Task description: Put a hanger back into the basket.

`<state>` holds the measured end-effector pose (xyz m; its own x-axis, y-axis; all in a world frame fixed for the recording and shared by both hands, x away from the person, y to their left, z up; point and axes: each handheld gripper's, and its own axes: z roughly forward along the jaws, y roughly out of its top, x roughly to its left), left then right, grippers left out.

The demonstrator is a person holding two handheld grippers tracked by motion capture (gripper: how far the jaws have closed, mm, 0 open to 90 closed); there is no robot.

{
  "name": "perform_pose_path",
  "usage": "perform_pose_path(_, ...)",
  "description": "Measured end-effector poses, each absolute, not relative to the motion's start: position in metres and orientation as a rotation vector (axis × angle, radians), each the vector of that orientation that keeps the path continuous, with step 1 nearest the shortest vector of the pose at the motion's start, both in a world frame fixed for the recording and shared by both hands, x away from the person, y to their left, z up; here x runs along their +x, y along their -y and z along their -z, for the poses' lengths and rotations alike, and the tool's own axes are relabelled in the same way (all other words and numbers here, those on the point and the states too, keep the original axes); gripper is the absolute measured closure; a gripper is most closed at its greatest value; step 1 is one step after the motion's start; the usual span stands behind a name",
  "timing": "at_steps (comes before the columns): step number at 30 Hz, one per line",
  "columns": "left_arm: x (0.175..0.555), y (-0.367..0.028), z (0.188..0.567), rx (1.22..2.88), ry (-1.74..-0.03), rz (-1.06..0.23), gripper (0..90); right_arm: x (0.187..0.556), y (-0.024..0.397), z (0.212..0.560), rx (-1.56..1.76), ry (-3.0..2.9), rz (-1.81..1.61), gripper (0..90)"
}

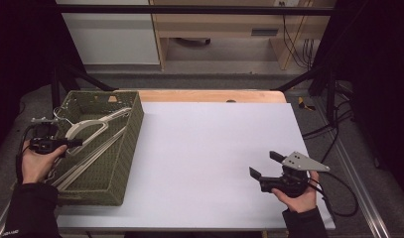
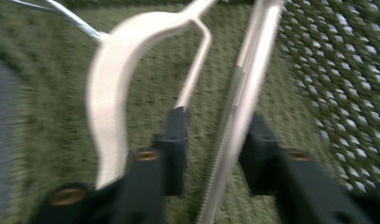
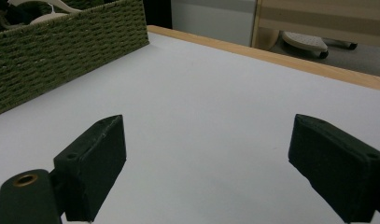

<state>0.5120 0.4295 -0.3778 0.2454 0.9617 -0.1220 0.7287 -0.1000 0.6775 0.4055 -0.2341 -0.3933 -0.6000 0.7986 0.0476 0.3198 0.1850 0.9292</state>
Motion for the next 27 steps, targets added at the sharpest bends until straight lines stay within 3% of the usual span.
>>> perform_pose_path(2,0.505,-0.432,0.373,1.839,-1.525,-0.563,51.9,0.405,0.234,0.393,1.044,-2.020,-1.406,11.8)
perform_pose_path(3,0.500,-0.432,0.369,1.823,-1.523,-0.620,43.7,0.406,0.234,0.393,1.046,-2.018,-1.404,11.7)
perform_pose_path(5,0.491,-0.430,0.363,1.786,-1.483,-0.673,39.5,0.406,0.234,0.393,1.049,-2.008,-1.408,11.4)
perform_pose_path(11,0.462,-0.405,0.344,1.729,-1.286,-0.721,29.4,0.406,0.235,0.393,1.046,-2.003,-1.424,10.9)
perform_pose_path(19,0.425,-0.347,0.335,1.674,-1.047,-0.677,8.5,0.404,0.238,0.390,1.053,-1.984,-1.437,10.1)
perform_pose_path(27,0.402,-0.307,0.344,1.682,-0.921,-0.638,6.5,0.403,0.240,0.389,1.058,-1.965,-1.446,8.6)
